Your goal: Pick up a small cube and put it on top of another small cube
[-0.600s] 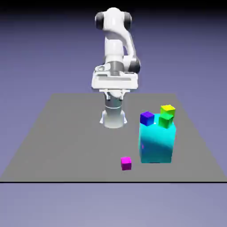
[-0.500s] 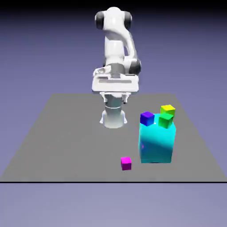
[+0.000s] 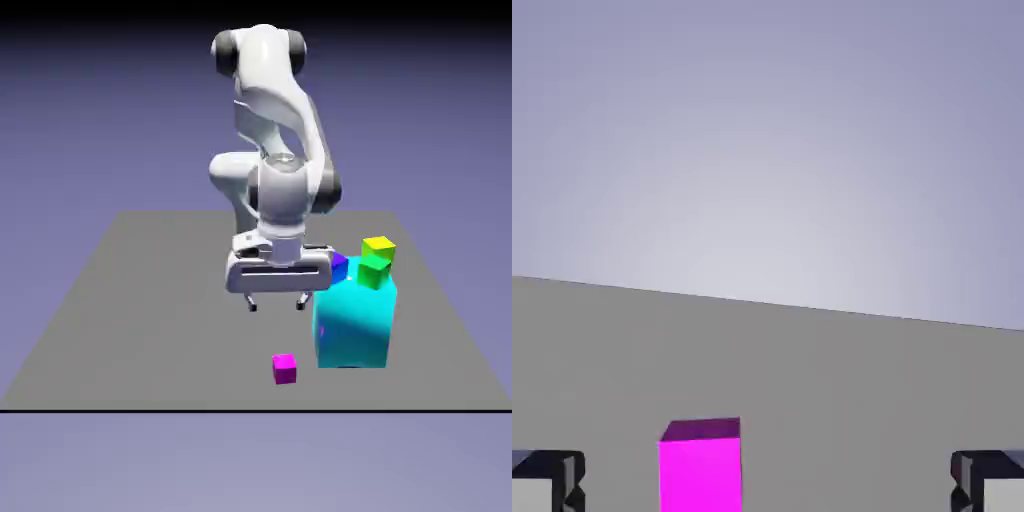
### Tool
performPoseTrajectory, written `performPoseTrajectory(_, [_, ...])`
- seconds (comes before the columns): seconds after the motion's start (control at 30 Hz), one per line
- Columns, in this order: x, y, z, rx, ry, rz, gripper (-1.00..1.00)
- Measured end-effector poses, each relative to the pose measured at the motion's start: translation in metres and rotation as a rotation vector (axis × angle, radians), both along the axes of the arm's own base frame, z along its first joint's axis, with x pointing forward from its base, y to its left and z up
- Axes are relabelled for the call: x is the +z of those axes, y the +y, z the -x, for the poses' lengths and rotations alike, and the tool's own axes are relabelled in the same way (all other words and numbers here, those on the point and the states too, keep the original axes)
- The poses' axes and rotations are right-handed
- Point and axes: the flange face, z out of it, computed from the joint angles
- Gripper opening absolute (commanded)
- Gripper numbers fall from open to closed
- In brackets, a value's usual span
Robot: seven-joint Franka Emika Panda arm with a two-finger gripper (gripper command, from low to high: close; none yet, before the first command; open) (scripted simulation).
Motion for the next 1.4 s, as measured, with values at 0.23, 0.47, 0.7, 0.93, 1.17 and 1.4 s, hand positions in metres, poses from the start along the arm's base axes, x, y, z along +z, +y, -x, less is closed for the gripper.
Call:
performPoseTrajectory(0.23, [-0.071, 0.015, -0.022, 0.009, 0.315, 0.028, 0.00])
performPoseTrajectory(0.47, [-0.143, 0.027, -0.027, 0.017, 0.626, 0.054, 0.00])
performPoseTrajectory(0.7, [-0.218, 0.025, 0.009, 0.019, 0.711, 0.062, -1.00])
performPoseTrajectory(0.93, [-0.134, 0.045, -0.025, 0.047, 0.710, 0.064, -1.00])
performPoseTrajectory(1.17, [0.008, 0.118, 0.008, 0.195, 0.704, 0.108, -1.00])
performPoseTrajectory(1.4, [0.105, 0.164, 0.060, 0.302, 0.697, 0.165, -1.00])
